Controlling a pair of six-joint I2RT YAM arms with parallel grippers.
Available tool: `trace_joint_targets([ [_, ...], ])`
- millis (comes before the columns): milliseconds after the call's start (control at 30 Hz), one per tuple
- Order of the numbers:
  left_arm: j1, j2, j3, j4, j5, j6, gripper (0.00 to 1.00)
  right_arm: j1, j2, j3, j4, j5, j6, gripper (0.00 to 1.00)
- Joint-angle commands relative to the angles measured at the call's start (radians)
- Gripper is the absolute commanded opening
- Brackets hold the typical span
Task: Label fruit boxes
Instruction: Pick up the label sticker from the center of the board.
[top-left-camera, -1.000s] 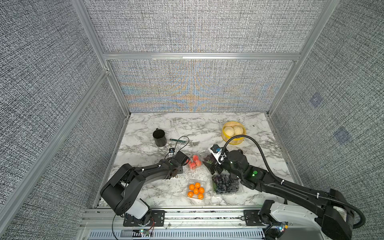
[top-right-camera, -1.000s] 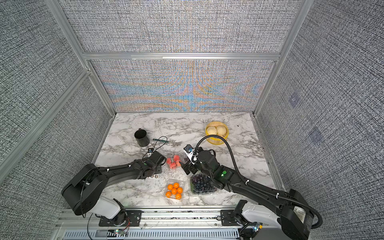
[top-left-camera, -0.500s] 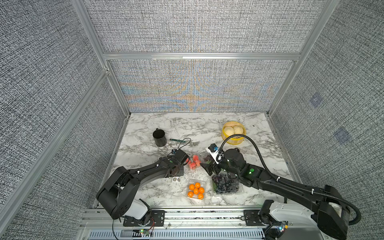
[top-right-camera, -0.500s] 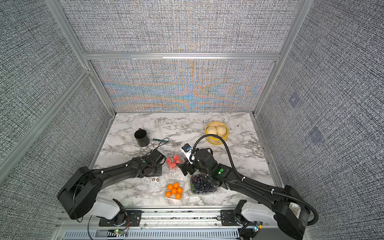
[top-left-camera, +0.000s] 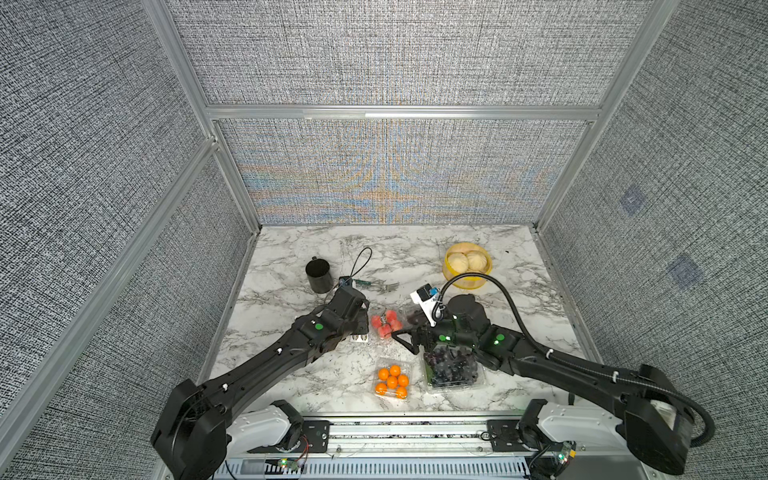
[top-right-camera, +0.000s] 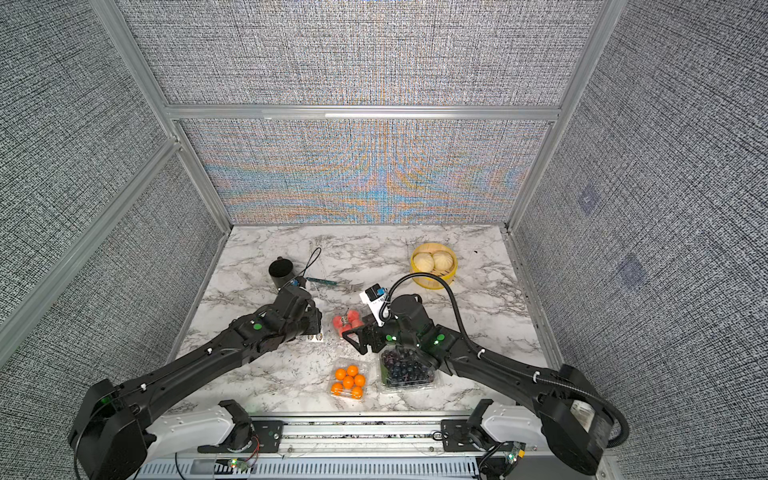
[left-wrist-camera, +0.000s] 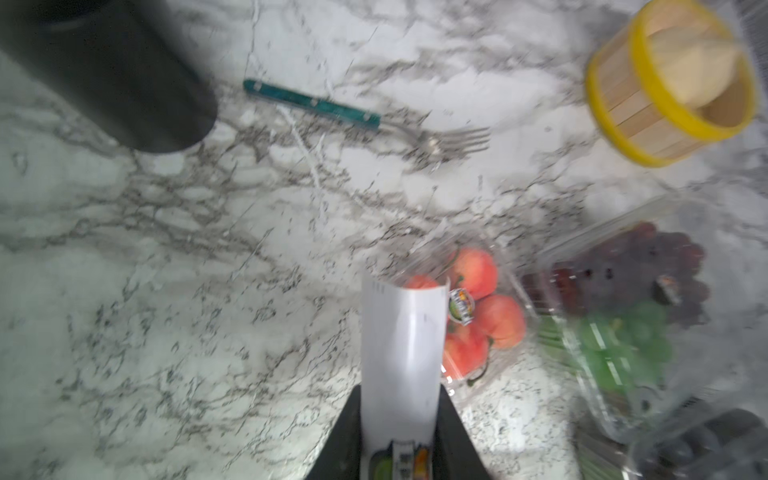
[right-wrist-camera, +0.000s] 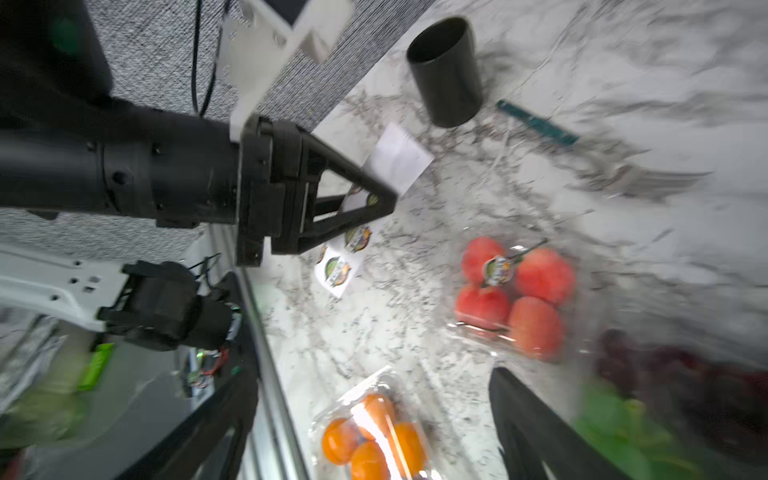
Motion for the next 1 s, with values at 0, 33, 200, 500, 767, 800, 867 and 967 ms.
trace_joint_targets([
  [0, 0.001, -0.030, 0.002, 0.138, 0.078, 0.077, 0.28, -0.005, 0.089, 0.067, 0.117, -0.194, 0.090, 0.82],
  [33, 0.001, -0.037, 0.005, 0.155, 0.087, 0.086, 0.28, -0.005, 0.120, 0.090, 0.128, -0.220, 0.092, 0.81],
  [200, 0.001, -0.049, 0.054, 0.156, 0.098, 0.102, 0.28, -0.005, 0.255, 0.164, 0.253, -0.305, 0.148, 0.77],
  [500, 0.001, -0.076, 0.042, 0.196, 0.114, 0.112, 0.28, -0.005, 0.276, 0.141, 0.365, -0.242, 0.156, 0.59],
  [767, 0.000, -0.095, 0.014, 0.230, 0.104, 0.100, 0.28, -0.009, 0.343, 0.179, 0.396, -0.213, 0.162, 0.29],
  [800, 0.001, -0.097, 0.009, 0.237, 0.104, 0.101, 0.28, -0.009, 0.347, 0.182, 0.395, -0.212, 0.161, 0.20],
  [867, 0.001, -0.101, 0.004, 0.240, 0.105, 0.100, 0.29, -0.011, 0.346, 0.179, 0.392, -0.198, 0.155, 0.00],
  [967, 0.001, -0.112, -0.007, 0.251, 0.096, 0.099, 0.35, -0.011, 0.324, 0.168, 0.359, -0.170, 0.120, 0.00],
])
